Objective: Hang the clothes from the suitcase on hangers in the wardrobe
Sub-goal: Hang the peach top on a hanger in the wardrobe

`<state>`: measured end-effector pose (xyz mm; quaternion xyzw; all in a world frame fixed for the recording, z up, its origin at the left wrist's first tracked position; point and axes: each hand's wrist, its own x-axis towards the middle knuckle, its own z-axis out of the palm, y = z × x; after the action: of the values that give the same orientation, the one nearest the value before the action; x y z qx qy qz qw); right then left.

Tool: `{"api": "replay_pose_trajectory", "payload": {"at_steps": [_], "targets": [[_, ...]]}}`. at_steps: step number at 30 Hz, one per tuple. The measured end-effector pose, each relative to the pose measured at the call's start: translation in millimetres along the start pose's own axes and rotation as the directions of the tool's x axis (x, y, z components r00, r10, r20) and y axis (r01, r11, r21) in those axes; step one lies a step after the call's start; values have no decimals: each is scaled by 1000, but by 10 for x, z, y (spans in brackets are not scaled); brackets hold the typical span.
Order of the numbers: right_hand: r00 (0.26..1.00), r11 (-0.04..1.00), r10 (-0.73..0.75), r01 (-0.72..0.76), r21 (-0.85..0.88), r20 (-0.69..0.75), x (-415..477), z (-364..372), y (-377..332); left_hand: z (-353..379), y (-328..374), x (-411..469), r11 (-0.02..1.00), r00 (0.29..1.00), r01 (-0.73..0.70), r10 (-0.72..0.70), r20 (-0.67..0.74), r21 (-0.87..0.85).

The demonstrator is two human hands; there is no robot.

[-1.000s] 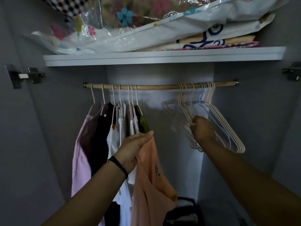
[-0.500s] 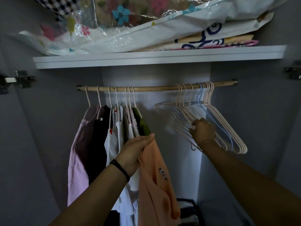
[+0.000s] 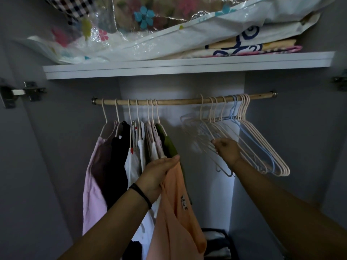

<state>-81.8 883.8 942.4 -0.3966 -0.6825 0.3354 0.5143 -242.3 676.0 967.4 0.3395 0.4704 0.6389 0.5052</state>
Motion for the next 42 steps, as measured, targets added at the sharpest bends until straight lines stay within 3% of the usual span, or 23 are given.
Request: {"api": "replay_pose_trajectory", "payload": {"at_steps": [5, 9, 15, 18, 22, 26, 30, 33, 37, 39, 42], "targets": [[998, 990, -54, 57, 131, -20, -165, -43, -227, -36, -6, -35, 1000, 1000, -15, 16, 16, -18], [996, 984, -81, 76, 161, 22, -797, -187, -97, -59, -46, -73, 1000, 1000, -21, 21, 5, -8], [957, 908, 180, -250, 336, 228, -1177, -306, -48, 81, -132, -165, 1000, 1000, -13, 13, -5, 28], [932, 888, 313, -356, 290, 183, -1362, -385, -4, 173, -171, -243, 998, 1000, -22, 23, -20, 61], [949, 912, 314, -301, 280, -3, -1727, -594, 98, 229, -236, -354, 993, 999, -21, 26, -44, 116], [939, 877, 340, -334, 346, 44, -1841, -763, 145, 294, -354, -447, 986, 997, -25, 38, -75, 166], [967, 895, 239, -254, 366, 87, -2069, -920, 146, 335, -539, -542, 974, 992, 20, 8, -122, 225], [978, 804, 176, -206, 558, 107, -2215, -1066, 104, 331, -688, -617, 974, 988, 64, -31, -152, 218], [976, 541, 179, -206, 815, 127, -2263, -1259, -34, 372, -809, -724, 979, 981, 93, -58, -187, 184], [968, 419, 176, -238, 876, 179, -2280, -1343, -130, 401, -858, -764, 979, 979, 99, -63, -194, 179], [959, 323, 160, -274, 906, 233, -2324, -1394, -214, 410, -930, -799, 981, 976, 107, -72, -205, 161]]}}
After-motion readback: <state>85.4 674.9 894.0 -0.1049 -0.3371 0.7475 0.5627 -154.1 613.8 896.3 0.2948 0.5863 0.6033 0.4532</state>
